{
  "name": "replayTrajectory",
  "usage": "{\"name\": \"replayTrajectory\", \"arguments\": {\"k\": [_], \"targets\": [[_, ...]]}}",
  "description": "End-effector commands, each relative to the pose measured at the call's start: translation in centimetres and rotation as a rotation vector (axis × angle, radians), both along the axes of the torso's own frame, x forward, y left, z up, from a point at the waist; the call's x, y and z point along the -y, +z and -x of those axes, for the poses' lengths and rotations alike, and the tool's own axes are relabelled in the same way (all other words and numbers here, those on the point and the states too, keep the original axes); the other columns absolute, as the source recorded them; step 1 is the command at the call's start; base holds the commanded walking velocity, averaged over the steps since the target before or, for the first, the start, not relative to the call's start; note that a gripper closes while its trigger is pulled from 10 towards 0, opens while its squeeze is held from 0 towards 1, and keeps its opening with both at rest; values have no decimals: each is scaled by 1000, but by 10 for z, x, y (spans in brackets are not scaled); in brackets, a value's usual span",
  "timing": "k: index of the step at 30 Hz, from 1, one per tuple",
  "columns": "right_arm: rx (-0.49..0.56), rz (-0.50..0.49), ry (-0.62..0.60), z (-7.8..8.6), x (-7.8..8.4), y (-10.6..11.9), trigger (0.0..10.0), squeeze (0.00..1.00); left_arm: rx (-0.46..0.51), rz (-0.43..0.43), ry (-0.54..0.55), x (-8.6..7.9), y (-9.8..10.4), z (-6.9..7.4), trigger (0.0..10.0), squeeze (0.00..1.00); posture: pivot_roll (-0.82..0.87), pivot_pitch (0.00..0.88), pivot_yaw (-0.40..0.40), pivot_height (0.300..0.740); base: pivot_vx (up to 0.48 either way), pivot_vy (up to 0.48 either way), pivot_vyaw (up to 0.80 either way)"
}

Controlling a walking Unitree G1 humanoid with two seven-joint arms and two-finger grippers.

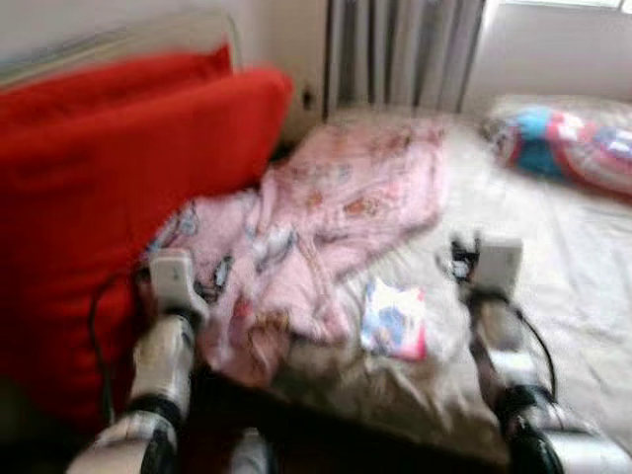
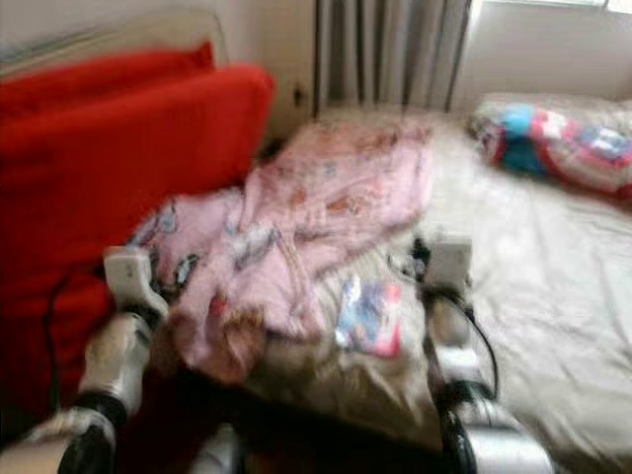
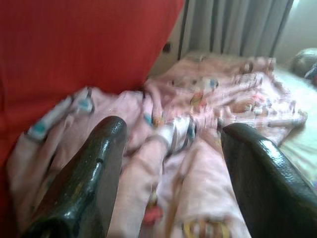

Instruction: Clean up the room

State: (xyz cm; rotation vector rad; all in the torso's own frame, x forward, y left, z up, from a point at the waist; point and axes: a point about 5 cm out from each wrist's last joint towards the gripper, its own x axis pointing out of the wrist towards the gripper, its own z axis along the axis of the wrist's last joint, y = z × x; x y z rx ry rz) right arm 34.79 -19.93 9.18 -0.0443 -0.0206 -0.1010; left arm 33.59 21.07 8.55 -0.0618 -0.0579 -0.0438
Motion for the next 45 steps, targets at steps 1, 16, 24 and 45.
{"name": "replayTrajectory", "arguments": {"k": [1, 16, 24, 45], "targets": [[6, -1, 7, -3, -1, 5, 10000, 0, 9, -4, -6, -1, 5, -3, 10000, 0, 34, 0, -6, 646, 0, 0, 0], [-32, 4, 6, -4, -2, 2, 10000, 0, 3, -5, -14, -1, 6, -4, 10000, 0, 38, 0, -3, 646, 0, 0, 0], [2, -15, 4, -4, -1, 5, 10000, 0, 3, -6, -16, -1, 6, -5, 10000, 0, 38, 0, -2, 617, 0, 0, 0], [20, -42, 27, -4, -6, 5, 10000, 0, 2, -14, -26, 2, 7, -5, 10000, 0, 40, 3, -1, 587, 0, 0, 0]]}}
